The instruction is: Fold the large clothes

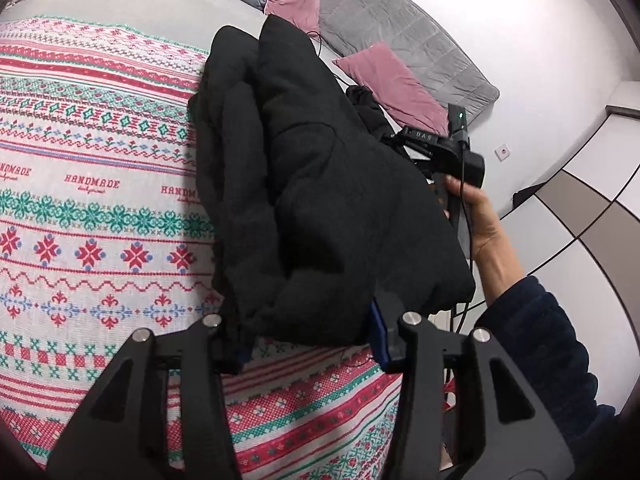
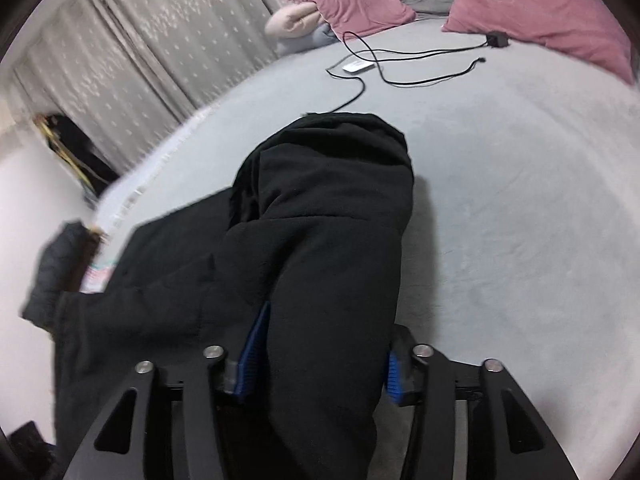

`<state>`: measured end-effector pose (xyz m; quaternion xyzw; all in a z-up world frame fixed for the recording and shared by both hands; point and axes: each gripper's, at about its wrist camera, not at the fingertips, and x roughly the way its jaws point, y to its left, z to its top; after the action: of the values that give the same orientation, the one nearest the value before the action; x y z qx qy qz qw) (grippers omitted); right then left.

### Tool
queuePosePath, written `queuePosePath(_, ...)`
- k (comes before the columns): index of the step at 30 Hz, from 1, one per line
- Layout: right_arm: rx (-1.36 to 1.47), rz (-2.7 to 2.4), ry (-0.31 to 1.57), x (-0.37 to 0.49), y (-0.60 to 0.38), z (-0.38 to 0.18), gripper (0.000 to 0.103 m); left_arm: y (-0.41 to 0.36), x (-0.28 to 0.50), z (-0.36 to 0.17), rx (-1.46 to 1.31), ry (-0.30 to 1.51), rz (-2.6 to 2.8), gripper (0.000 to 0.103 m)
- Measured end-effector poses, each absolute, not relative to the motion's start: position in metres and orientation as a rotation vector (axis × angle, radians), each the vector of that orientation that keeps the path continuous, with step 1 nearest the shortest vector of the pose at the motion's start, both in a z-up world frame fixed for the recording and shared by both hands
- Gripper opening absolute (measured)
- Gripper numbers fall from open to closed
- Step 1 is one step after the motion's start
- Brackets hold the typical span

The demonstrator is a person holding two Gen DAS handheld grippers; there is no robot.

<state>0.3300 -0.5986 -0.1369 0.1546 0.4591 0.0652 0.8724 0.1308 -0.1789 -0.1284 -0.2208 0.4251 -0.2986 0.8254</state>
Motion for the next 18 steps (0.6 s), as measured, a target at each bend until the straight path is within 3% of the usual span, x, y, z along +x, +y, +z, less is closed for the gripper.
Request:
queuePosePath(2, 0.281, 0.084, 0.968, 0.325, -0.59, -0.123, 0.059, -0.172, 0.134, -0.127, -0.508, 0.935, -0.654, 0.053)
queuePosePath(10, 0.191, 0.009, 0.856, 0.23, -0.546, -0.062, 0.058, -0.133, 0.114, -0.098, -0.517, 0.968, -0.669, 0.053)
queuePosePath(14, 0.171, 0.0, 0.844, 0.183, -0.517, -0.047, 0.035, -0.121, 0.103, -0.054, -0.45, 0.845, -0.685, 0.053)
queuePosePath(18, 0.23, 0.0, 0.867, 0.16, -0.49, -0.046, 0.034, -0.156, 0.113, -0.028, -0.327, 0.816, -0.742, 0.053)
